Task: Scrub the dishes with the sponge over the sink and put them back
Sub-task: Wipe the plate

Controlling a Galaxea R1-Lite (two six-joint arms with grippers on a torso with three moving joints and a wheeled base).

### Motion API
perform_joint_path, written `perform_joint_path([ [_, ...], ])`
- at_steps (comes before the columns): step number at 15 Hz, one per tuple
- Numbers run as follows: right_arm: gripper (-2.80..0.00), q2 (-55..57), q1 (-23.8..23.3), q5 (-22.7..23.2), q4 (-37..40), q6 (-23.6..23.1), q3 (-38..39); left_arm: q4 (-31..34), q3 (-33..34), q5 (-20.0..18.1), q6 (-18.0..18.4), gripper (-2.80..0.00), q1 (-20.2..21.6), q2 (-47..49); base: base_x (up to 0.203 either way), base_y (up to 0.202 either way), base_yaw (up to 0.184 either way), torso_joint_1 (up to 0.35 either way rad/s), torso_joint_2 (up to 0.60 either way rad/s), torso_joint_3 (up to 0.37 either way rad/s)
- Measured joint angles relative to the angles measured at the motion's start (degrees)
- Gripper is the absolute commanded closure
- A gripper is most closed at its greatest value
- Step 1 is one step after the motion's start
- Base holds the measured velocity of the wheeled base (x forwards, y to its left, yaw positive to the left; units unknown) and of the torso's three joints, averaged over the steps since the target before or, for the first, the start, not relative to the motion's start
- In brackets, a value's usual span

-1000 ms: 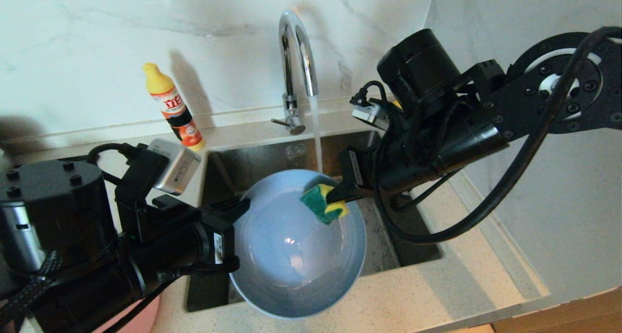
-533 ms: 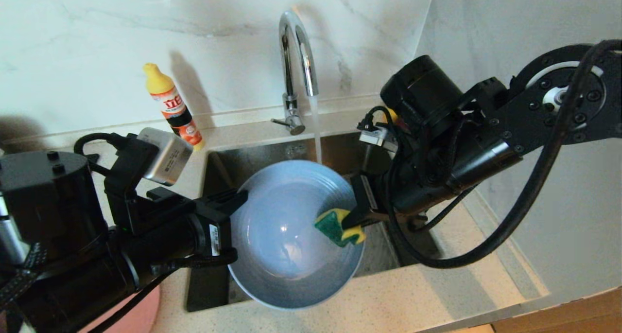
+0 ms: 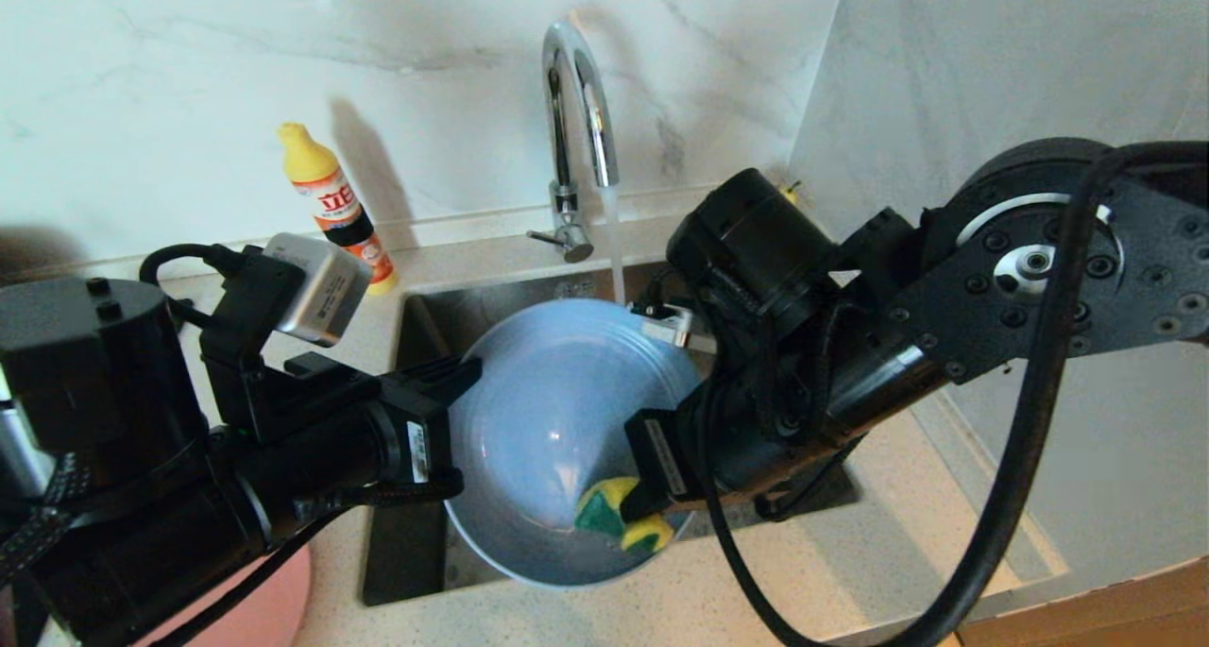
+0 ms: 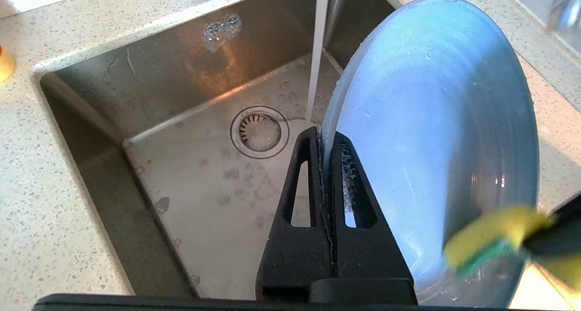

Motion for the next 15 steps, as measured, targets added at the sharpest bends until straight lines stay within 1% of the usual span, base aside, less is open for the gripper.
perform_joint_path([
  [3,0.0,1.5,1.7,-0.2,-1.8,0.1,-1.2,0.0,0.4,0.0,0.0,0.0,0.0,0.3,0.0,0.0,0.0,0.0,0.0,0.0],
  [7,0.0,3.0,2.3,-0.3,-2.4,0.3,-4.7,-0.4,1.2,-0.2,0.0,0.0,-0.1,1.4,0.0,0.0,0.0,0.0,0.0,0.0],
  [10,0.0,3.7,2.2,-0.4,-3.1,0.4,-7.1,-0.2,1.5,-0.2,0.2,0.0,-0.2,1.8,0.0,0.0,0.0,0.0,0.0,0.0],
  [12,0.0,3.8,1.8,-0.5,-5.8,0.6,-7.5,-0.2,2.1,-0.2,0.3,0.0,-0.3,1.8,0.0,0.0,0.0,0.0,0.0,0.0],
  [15,0.0,3.5,0.0,-0.5,-7.4,0.5,-7.6,-0.4,2.7,-0.2,0.4,0.0,-0.3,1.7,0.0,0.0,0.0,0.0,0.0,0.0],
])
